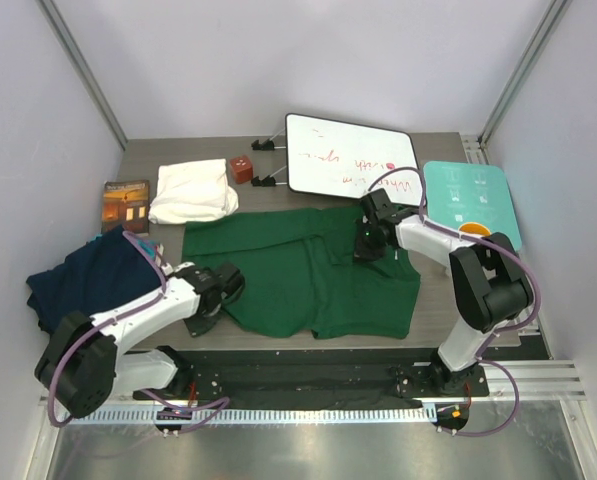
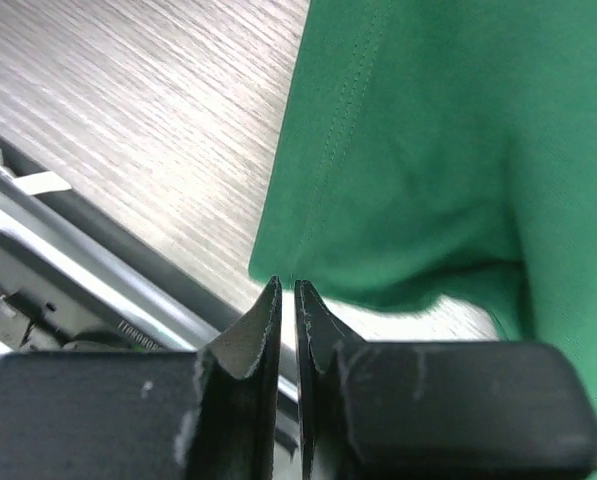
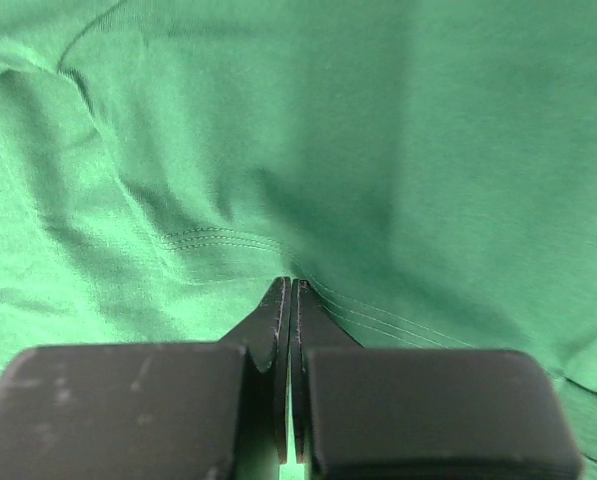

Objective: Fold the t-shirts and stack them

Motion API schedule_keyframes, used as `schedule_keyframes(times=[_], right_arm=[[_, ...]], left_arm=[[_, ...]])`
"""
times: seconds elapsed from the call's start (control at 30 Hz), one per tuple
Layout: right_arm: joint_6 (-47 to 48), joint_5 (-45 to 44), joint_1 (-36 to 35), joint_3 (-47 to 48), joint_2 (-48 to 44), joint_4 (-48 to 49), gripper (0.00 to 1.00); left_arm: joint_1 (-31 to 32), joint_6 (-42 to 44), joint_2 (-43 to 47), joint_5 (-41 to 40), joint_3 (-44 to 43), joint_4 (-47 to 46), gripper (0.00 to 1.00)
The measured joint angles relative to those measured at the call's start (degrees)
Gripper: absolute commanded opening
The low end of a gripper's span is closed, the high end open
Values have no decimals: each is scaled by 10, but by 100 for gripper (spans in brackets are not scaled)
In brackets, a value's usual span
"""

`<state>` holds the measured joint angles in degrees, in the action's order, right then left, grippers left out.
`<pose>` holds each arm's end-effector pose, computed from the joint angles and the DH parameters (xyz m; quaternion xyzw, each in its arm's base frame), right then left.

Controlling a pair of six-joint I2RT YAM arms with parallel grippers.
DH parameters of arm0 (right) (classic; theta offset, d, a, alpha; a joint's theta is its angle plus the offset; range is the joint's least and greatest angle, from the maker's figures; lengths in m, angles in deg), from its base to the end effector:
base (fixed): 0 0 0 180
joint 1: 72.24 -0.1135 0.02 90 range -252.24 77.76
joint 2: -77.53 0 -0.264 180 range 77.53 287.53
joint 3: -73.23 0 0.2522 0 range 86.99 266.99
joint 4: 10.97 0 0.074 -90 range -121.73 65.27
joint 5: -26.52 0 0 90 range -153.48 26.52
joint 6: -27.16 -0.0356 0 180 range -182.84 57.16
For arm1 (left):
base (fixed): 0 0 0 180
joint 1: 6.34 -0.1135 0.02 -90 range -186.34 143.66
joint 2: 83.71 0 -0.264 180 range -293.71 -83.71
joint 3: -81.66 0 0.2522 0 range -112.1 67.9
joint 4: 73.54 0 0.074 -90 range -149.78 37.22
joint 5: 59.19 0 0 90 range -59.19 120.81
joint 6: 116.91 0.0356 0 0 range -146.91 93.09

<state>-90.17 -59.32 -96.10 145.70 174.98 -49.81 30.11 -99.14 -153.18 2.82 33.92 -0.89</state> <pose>0.3018 0.1363 0.1705 0.0213 0.9732 0.1297 0.1888 0.1335 -0.0778 0.1622 -0.2891 0.9256 0.1710 0.1747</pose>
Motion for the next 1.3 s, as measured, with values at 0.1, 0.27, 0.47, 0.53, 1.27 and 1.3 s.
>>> schedule_keyframes(times=[0.1, 0.27, 0.47, 0.53, 1.27, 1.3], right_arm=[[2, 0, 4, 0, -6, -2, 1], [2, 1, 6, 0, -8, -3, 1], [2, 3, 7, 0, -18, -3, 1], [3, 3, 9, 0, -23, -5, 1], [15, 24, 37, 9, -60, -22, 1], [15, 26, 38, 10, -61, -22, 1]], left_arm=[[11, -13, 22, -13, -28, 32, 12], [13, -13, 29, -54, -80, 45, 18], [14, -4, -66, -74, -113, 27, 17], [14, 5, -94, -74, -113, 9, 17], [18, 37, -130, -60, -64, -124, 0], [18, 36, -121, -53, -59, -123, 0]])
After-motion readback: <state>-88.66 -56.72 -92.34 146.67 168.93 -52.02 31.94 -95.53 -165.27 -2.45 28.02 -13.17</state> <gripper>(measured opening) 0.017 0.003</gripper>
